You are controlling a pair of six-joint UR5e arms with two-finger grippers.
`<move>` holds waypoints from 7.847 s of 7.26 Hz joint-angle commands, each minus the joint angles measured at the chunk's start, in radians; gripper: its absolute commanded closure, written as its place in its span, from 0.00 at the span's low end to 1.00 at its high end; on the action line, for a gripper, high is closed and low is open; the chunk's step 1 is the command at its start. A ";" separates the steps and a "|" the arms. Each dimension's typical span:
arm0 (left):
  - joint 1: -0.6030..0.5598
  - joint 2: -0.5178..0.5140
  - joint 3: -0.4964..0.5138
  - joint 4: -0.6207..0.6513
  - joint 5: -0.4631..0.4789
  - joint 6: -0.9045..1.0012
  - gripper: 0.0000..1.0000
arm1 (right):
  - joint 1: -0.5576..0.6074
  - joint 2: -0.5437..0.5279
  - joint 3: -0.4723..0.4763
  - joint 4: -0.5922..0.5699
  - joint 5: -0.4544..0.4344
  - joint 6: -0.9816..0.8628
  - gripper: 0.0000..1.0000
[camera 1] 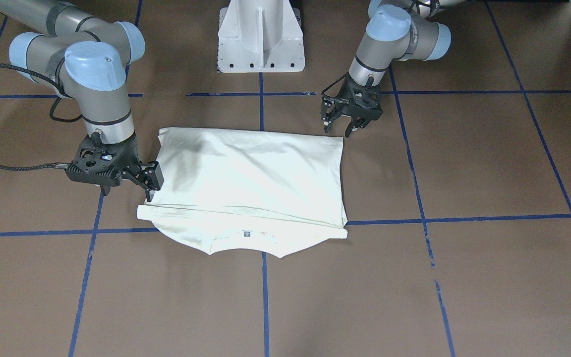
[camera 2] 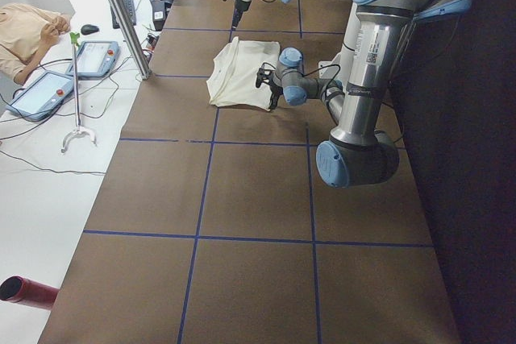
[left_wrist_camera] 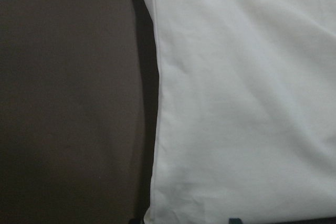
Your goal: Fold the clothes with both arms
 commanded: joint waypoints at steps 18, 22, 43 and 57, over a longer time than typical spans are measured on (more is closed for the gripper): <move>-0.021 -0.018 0.077 -0.104 -0.001 0.001 1.00 | -0.001 -0.005 0.002 0.001 -0.003 0.004 0.00; -0.229 -0.030 0.160 -0.091 0.002 0.246 1.00 | -0.003 -0.004 0.002 0.001 -0.005 0.007 0.00; -0.531 -0.372 0.663 -0.258 -0.124 0.588 0.00 | -0.170 0.256 -0.339 0.211 -0.090 0.352 0.49; -0.525 -0.374 0.661 -0.259 -0.124 0.581 0.00 | -0.244 0.084 -0.105 0.184 -0.158 0.351 1.00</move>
